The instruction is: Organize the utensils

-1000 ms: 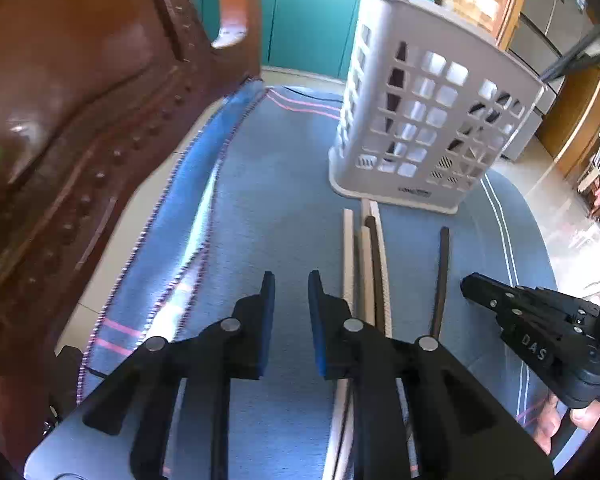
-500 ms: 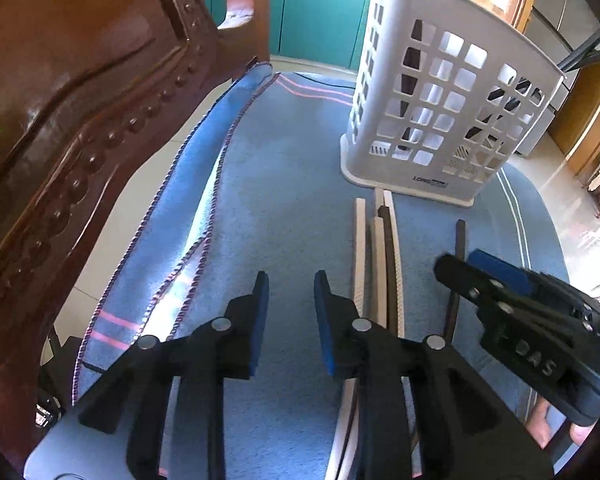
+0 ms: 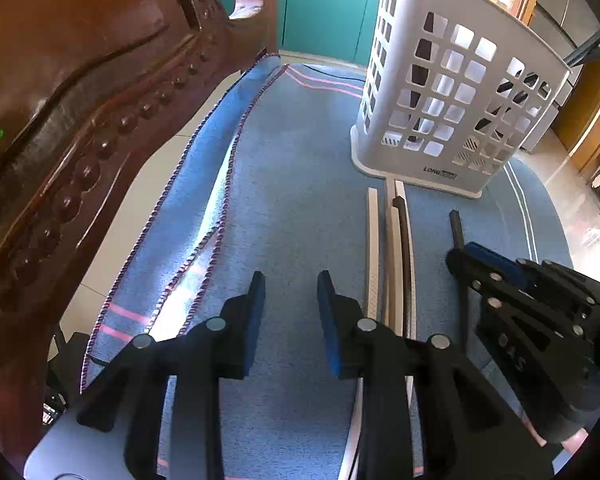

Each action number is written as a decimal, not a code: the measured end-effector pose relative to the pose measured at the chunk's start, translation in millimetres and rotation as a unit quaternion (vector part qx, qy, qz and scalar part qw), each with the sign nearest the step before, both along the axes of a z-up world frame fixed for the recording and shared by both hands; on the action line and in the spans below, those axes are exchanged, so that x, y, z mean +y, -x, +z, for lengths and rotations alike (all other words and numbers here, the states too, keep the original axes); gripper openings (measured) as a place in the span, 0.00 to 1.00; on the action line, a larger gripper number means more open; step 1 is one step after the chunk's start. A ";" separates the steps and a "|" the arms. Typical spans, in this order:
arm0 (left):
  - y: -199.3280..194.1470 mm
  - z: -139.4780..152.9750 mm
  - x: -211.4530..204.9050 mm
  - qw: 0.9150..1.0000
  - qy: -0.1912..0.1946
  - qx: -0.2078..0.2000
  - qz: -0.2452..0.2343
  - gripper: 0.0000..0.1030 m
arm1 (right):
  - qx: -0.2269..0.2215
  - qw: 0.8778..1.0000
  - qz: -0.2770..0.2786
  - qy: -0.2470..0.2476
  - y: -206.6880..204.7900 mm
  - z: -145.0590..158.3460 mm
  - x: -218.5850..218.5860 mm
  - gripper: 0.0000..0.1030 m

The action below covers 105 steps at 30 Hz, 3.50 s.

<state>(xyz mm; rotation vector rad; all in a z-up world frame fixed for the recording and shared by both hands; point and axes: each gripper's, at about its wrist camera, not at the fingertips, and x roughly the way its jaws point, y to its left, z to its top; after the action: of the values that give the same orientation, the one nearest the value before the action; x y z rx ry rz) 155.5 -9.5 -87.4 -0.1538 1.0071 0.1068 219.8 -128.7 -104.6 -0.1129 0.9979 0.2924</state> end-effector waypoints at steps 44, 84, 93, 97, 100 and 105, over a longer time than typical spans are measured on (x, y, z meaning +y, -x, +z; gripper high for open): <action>-1.9 -6.5 -26.9 0.999 -0.009 0.003 -0.032 0.39 | 0.007 0.999 -0.024 -0.034 25.3 4.8 -65.6 0.32; 4.3 -5.1 -41.7 0.998 -0.011 -0.004 -0.059 0.14 | 0.002 0.999 -0.021 -0.030 27.7 4.7 -59.7 0.40; 11.0 3.9 -45.7 0.997 0.005 -0.018 -0.068 0.02 | 0.001 0.999 -0.020 -0.030 27.0 4.5 -61.0 0.41; 9.8 7.9 -38.2 0.998 0.016 -0.021 -0.062 0.02 | 0.001 0.999 -0.020 -0.030 27.2 4.4 -61.1 0.41; 6.6 1.6 -37.1 0.998 0.022 -0.006 -0.063 0.03 | 0.001 0.999 -0.019 -0.029 27.8 4.5 -61.2 0.42; 7.2 -2.8 -47.8 0.997 0.007 0.001 -0.078 0.11 | 0.000 0.999 -0.017 -0.027 26.9 4.4 -61.9 0.46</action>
<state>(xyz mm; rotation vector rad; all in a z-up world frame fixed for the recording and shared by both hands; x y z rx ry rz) 148.3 -57.4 -90.3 -0.0869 1.0180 -0.0428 193.0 -190.6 -100.2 -0.0462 0.9903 0.2882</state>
